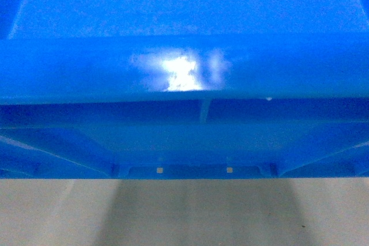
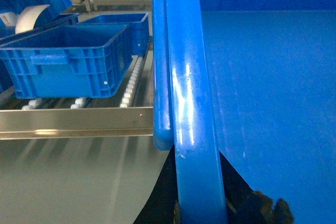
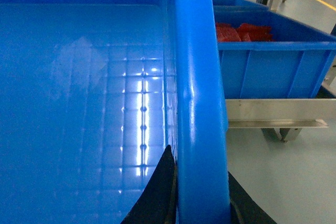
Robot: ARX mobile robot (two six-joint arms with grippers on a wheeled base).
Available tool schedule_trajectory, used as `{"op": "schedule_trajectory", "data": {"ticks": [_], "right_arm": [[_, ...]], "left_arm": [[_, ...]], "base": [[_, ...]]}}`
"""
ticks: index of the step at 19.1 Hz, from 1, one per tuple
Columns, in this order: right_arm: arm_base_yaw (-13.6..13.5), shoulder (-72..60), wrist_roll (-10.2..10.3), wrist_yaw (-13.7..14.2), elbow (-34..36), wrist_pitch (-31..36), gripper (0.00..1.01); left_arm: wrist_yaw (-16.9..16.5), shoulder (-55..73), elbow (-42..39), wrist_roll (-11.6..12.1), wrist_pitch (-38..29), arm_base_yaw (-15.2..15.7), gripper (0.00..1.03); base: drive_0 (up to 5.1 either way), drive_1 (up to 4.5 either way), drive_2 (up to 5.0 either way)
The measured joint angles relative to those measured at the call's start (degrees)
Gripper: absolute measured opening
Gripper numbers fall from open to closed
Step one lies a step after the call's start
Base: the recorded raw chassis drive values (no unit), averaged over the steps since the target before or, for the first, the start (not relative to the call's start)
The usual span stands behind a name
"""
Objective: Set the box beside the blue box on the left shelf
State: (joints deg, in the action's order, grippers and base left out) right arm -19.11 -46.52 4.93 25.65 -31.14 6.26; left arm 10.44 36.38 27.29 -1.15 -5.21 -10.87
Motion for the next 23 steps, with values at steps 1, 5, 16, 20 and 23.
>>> {"op": "schedule_trajectory", "data": {"ticks": [1, 5, 16, 20, 23], "right_arm": [[0.0, 0.0, 0.0, 0.0, 0.0, -0.2, 0.09], [0.0, 0.0, 0.0, 0.0, 0.0, 0.3, 0.09], [0.0, 0.2, 0.0, 0.0, 0.0, 0.4, 0.09], [0.0, 0.1, 0.0, 0.0, 0.0, 0.3, 0.09], [0.0, 0.1, 0.0, 0.0, 0.0, 0.4, 0.09]], "left_arm": [[0.0, 0.0, 0.0, 0.0, 0.2, 0.0, 0.07], [0.0, 0.0, 0.0, 0.0, -0.3, 0.0, 0.07], [0.0, -0.2, 0.0, 0.0, -0.3, 0.0, 0.07], [0.0, -0.1, 0.0, 0.0, -0.3, 0.0, 0.07], [0.0, 0.0, 0.0, 0.0, -0.3, 0.0, 0.07]], "base": [[0.0, 0.00, 0.0], [0.0, 0.00, 0.0], [0.0, 0.00, 0.0], [0.0, 0.00, 0.0], [0.0, 0.00, 0.0]]}}
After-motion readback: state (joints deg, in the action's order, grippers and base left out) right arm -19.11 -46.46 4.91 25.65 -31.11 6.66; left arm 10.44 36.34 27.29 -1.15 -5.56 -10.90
